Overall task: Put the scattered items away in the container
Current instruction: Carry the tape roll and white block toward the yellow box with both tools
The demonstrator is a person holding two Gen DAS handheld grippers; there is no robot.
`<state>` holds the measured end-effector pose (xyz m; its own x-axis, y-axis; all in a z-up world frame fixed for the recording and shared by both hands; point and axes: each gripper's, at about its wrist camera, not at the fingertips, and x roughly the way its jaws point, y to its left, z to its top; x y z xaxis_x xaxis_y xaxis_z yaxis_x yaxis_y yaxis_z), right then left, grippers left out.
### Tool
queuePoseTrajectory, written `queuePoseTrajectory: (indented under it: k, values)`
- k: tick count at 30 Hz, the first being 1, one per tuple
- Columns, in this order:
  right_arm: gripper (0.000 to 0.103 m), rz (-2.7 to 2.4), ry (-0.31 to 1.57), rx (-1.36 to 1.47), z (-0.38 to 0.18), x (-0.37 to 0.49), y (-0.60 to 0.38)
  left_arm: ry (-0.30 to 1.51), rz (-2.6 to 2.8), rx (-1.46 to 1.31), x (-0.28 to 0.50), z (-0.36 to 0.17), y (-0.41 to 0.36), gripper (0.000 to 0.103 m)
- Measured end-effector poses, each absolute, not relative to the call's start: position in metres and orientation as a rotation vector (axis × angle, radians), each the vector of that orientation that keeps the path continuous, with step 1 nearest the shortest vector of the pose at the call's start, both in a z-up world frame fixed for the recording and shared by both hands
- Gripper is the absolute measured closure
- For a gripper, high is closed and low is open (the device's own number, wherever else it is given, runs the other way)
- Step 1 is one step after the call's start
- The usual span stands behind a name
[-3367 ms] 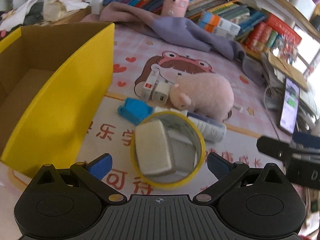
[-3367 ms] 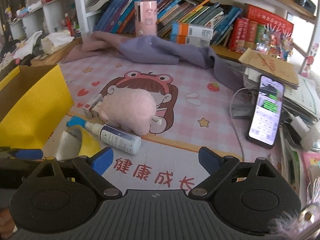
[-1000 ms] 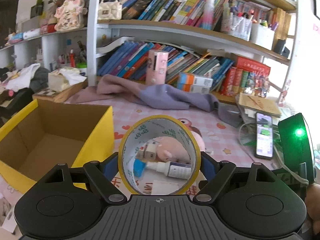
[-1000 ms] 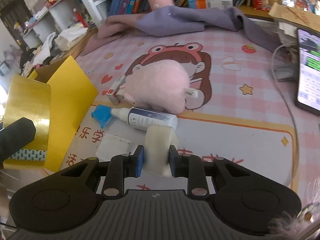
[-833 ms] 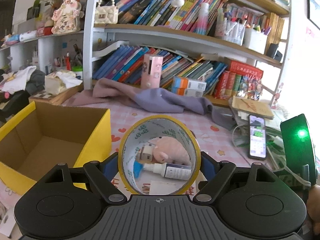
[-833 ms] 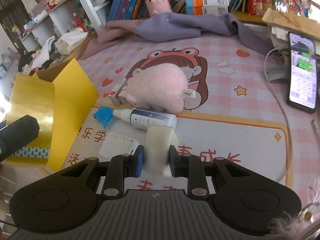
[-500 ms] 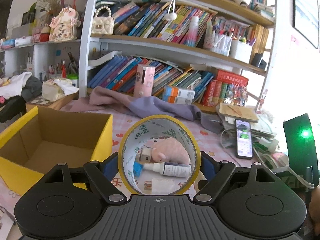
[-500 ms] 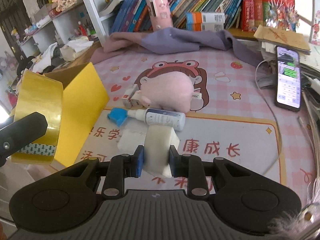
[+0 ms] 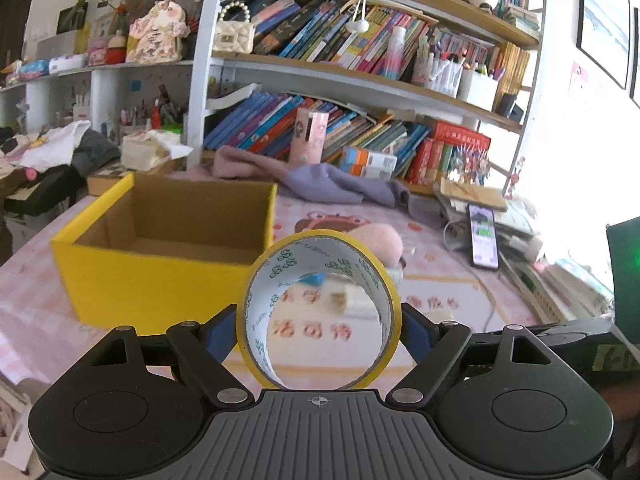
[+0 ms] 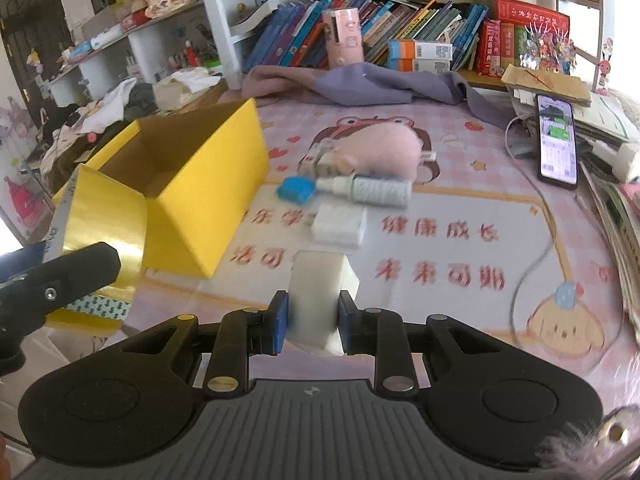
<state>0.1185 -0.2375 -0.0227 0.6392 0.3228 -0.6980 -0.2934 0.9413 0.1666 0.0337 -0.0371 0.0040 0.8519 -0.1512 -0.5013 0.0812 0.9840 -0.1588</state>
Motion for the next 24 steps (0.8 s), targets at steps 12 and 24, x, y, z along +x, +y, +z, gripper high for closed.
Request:
queuePoseTrajectory:
  k: [12,24]
  values:
    - [0.079,0.403,0.799,-0.003,-0.019,0.063,-0.188,0.546,-0.054,-0.135,-0.013,0.003,0.006,0.02]
    - [0.079,0.493,0.801,-0.066,-0.015,0.043,-0.151,0.567,0.013,-0.178,-0.029,-0.001,0.039,0.02]
